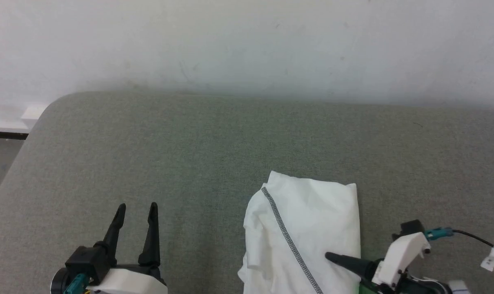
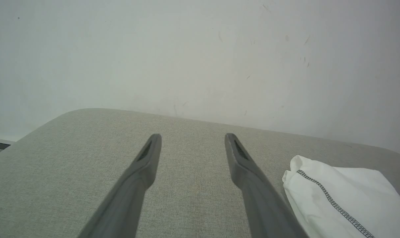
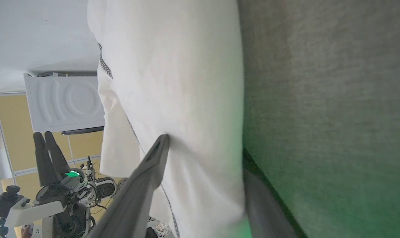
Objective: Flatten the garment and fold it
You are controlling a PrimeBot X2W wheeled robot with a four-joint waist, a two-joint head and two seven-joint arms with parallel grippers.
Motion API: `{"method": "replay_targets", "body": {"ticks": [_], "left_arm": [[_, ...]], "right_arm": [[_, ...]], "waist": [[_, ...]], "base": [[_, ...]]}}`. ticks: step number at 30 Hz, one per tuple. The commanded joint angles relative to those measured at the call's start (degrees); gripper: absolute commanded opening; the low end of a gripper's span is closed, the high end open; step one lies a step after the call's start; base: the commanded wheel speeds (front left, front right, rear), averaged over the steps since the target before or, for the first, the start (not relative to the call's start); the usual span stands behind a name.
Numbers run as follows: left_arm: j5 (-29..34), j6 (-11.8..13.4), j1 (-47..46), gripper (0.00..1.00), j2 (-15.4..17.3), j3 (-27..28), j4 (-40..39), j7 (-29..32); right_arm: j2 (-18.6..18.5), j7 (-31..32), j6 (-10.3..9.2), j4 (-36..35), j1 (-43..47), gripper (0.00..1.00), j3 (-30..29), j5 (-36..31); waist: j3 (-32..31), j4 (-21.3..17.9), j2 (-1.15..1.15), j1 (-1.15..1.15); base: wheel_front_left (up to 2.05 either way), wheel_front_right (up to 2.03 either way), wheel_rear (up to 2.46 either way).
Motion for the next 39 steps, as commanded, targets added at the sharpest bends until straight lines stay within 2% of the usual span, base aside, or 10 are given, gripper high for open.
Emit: {"method": "replay_targets", "body": {"ticks": [1,2,6,8,14,18,23,27,32,39], "left_arm": [[0.34,-0.49,-1.0,1.0,-0.19,0.01,0.15,-0.27],[0.42,-0.56,-1.11,1.0,-0.25,0.07,0.19,-0.27],[0.72,-0.73,-0.99,1.0,-0.45,0.62,0.21,-0.27],[0.83,-0.77,-0.74,1.0,-0.54,1.01,0.12,-0.27],[1.1,-0.97,-0.39,1.0,-0.95,1.6,-0.23,-0.27],[0.9,-0.96,-0.09,1.0,-1.29,2.29,-0.67,-0.27],[1.13,-0.89,-0.41,1.0,-1.57,3.17,-1.73,-0.27],[1.64,-1.09,-1.41,1.0,-1.78,2.9,-3.09,-0.27],[2.92,-1.64,-4.85,1.0,-0.46,2.45,-4.96,-0.27],[4.74,-2.3,-10.05,1.0,2.44,0.23,-6.86,0.24]], "right_arm": [[0.13,-0.79,-0.04,0.78,-0.87,0.19,0.9,-0.11],[0.13,-1.59,-0.04,1.26,-1.27,0.0,1.75,-0.44],[-0.74,-4.09,-0.04,-0.35,-2.26,0.0,5.23,-2.42],[-2.51,-5.58,-0.04,-3.11,-2.38,0.0,7.75,-4.32],[-13.5,-11.39,-0.04,-13.39,-3.08,0.0,20.02,-19.8],[-19.89,-11.95,-0.04,-19.45,-5.21,0.0,26.95,-29.19],[-24.33,-10.42,-0.04,-23.51,-8.21,0.0,32.21,-33.0],[-27.26,-10.6,-0.04,-23.48,-11.43,0.0,33.58,-33.41],[-30.2,-13.35,-0.04,-20.08,-16.46,0.0,34.29,-33.01],[-32.43,-20.4,-0.04,-11.76,-21.68,0.0,33.8,-33.16]], "waist": [[0.21,0.35,0.01,-0.01],[0.25,0.44,0.01,-0.01],[0.1,0.2,0.01,-0.01],[0.06,-0.31,0.01,-0.01],[0.14,-3.44,0.01,-0.01],[0.82,-7.7,0.01,-0.01],[2.42,-14.71,0.01,-0.01],[5.27,-20.43,0.01,-0.01],[12.41,-26.94,0.01,-0.01],[20.28,-30.45,0.01,-0.01]], "base": [[0.0,0.0,0.0],[0.0,0.0,0.0],[0.0,0.0,0.0],[0.0,0.0,0.0],[0.0,0.0,0.0],[0.0,0.0,0.0],[0.0,0.0,0.0],[0.0,0.0,0.0],[0.0,0.0,0.0],[0.0,0.0,0.0]]}}
